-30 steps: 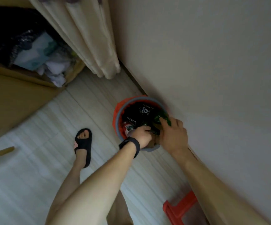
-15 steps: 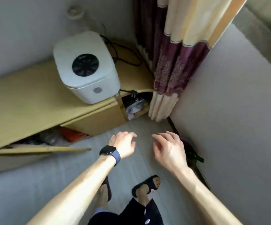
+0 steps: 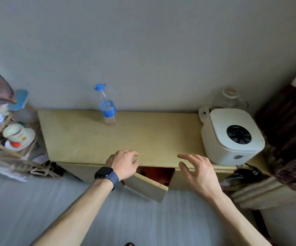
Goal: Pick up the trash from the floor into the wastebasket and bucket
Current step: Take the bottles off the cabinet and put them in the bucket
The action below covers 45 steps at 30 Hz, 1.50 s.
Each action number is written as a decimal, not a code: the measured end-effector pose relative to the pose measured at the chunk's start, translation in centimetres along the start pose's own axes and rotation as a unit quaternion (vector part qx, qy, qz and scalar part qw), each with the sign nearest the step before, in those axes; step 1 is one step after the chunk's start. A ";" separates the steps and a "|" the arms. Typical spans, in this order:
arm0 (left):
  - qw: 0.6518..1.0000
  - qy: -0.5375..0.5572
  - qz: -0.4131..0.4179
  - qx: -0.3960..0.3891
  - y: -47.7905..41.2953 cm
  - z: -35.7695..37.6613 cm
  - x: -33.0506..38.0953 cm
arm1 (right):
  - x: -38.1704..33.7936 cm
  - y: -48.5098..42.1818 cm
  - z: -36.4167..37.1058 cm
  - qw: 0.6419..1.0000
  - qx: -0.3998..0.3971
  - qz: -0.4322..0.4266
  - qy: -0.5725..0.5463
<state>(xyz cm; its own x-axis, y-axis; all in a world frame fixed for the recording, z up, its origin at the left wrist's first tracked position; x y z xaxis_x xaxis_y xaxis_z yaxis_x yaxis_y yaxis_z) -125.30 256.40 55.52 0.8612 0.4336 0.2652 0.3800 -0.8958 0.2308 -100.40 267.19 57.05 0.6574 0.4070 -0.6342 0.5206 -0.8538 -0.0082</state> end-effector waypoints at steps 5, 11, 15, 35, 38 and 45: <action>0.996 0.011 -0.077 0.035 -1.3 -4.0 -11.5 | -9.6 -5.8 4.9 0.998 -0.028 -0.055 0.022; 0.991 0.028 -0.128 0.017 -6.2 -5.2 -20.7 | -18.8 -17.5 11.4 0.989 -0.063 -0.120 0.055; 0.990 0.041 -0.133 -0.026 -9.9 -3.9 -24.1 | -23.5 -25.4 15.6 0.985 -0.074 -0.144 0.065; 0.947 0.003 -0.116 -0.298 -21.8 8.9 -35.3 | -16.7 -28.1 23.8 0.993 0.117 -0.003 0.018; 0.971 -0.003 -0.039 -0.237 -23.8 5.3 -32.2 | -13.2 -22.0 21.2 0.975 0.131 0.173 -0.054; 0.909 -0.085 0.364 -0.183 -23.3 3.4 -14.6 | -7.7 -6.2 14.2 0.874 0.191 0.398 -0.201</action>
<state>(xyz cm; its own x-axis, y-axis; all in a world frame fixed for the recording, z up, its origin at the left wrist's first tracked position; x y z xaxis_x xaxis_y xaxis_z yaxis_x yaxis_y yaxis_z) -145.57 270.59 43.05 0.8907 -0.3110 0.3316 -0.4233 -0.8332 0.3557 -116.43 264.78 51.05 0.4441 -0.4476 -0.7762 -0.2855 -0.8918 0.3510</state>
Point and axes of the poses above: each hand's wrist, its own y-axis away from the middle knuckle, its own z-axis out of the palm, x = y × z, the point moved 1 cm from there along -y, towards the middle knuckle, and after that the axes turned 6 degrees about z, right-handed, at the moved point
